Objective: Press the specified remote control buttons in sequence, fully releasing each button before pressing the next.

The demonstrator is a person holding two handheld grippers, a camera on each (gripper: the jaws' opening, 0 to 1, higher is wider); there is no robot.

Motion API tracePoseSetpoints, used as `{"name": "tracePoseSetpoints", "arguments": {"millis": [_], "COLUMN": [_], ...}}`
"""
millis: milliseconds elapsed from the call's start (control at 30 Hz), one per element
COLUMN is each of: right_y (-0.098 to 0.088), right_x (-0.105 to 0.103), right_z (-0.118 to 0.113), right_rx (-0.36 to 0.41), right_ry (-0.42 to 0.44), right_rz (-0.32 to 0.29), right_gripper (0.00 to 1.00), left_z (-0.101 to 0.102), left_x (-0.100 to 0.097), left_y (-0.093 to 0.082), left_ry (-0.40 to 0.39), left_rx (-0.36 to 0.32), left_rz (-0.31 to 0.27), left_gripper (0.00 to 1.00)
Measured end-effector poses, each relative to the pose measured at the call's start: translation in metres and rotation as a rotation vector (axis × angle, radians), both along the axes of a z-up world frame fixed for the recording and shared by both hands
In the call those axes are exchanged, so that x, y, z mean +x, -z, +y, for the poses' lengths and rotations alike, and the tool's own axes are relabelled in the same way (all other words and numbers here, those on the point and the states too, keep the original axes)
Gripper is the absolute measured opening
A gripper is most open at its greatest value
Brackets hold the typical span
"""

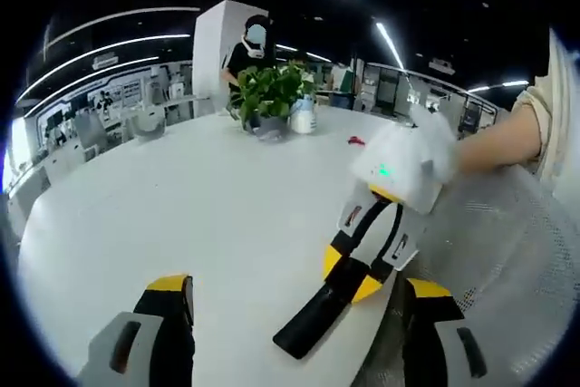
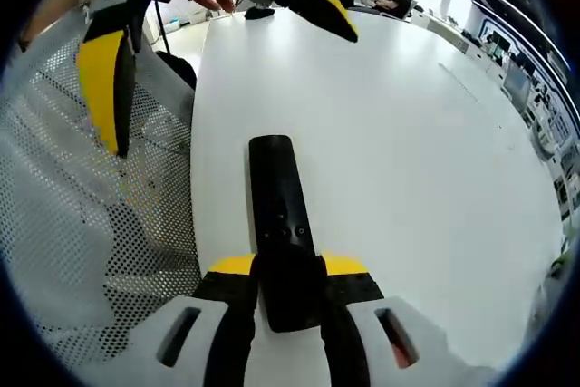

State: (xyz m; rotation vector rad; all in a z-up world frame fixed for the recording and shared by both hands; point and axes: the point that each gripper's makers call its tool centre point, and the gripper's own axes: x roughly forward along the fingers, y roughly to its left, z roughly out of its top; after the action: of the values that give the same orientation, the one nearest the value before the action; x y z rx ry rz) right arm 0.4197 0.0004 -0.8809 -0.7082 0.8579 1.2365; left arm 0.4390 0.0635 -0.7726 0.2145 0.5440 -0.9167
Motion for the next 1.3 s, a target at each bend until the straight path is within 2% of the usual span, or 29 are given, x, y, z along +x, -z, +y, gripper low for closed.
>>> {"name": "tracePoseSetpoints", "arguments": {"millis": [167, 267, 367, 567, 633, 800, 933, 1000, 1067, 1133, 1167, 1300], "right_y": [0.000, 0.000, 0.000, 0.000, 0.000, -0.001, -0.001, -0.001, -0.001, -0.001, -0.001, -0.001], "right_x": [0.000, 0.000, 0.000, 0.000, 0.000, 0.000, 0.000, 0.000, 0.000, 0.000, 0.000, 0.000], "right_z": [0.000, 0.000, 0.001, 0.001, 0.001, 0.001, 0.001, 0.002, 0.002, 0.002, 0.002, 0.002], "right_rx": [0.001, 0.002, 0.003, 0.003, 0.004, 0.010, 0.012, 0.010, 0.010, 0.014, 0.016, 0.013], "right_ry": [0.007, 0.007, 0.006, 0.013, 0.014, 0.021, 0.022, 0.020, 0.022, 0.025, 0.027, 0.025], "right_rz": [0.000, 0.001, 0.002, 0.004, 0.004, 0.005, 0.007, 0.007, 0.008, 0.008, 0.008, 0.008], "right_gripper": [0.25, 0.25, 0.25, 0.25, 0.25, 0.26, 0.25, 0.25, 0.25, 0.25, 0.25, 0.25], "left_z": [0.007, 0.011, 0.017, 0.029, 0.037, 0.054, 0.063, 0.066, 0.072, 0.076, 0.078, 0.075], "left_x": [-0.001, -0.002, -0.004, -0.016, -0.020, -0.026, -0.027, -0.026, -0.024, -0.023, -0.022, -0.022], "left_y": [-0.027, -0.047, -0.058, -0.089, -0.093, -0.098, -0.085, -0.081, -0.075, -0.069, -0.069, -0.073], "left_ry": [-0.028, -0.070, -0.098, -0.193, -0.227, -0.293, -0.307, -0.319, -0.355, -0.353, -0.343, -0.327], "left_rx": [-0.017, -0.064, -0.096, -0.225, -0.218, -0.216, -0.149, -0.154, -0.202, -0.192, -0.164, -0.193], "left_rz": [-0.072, -0.122, -0.154, -0.203, -0.231, -0.284, -0.280, -0.283, -0.275, -0.281, -0.294, -0.312], "left_gripper": [1.00, 1.00, 1.00, 1.00, 1.00, 1.00, 1.00, 1.00, 1.00, 1.00, 1.00, 1.00]}}
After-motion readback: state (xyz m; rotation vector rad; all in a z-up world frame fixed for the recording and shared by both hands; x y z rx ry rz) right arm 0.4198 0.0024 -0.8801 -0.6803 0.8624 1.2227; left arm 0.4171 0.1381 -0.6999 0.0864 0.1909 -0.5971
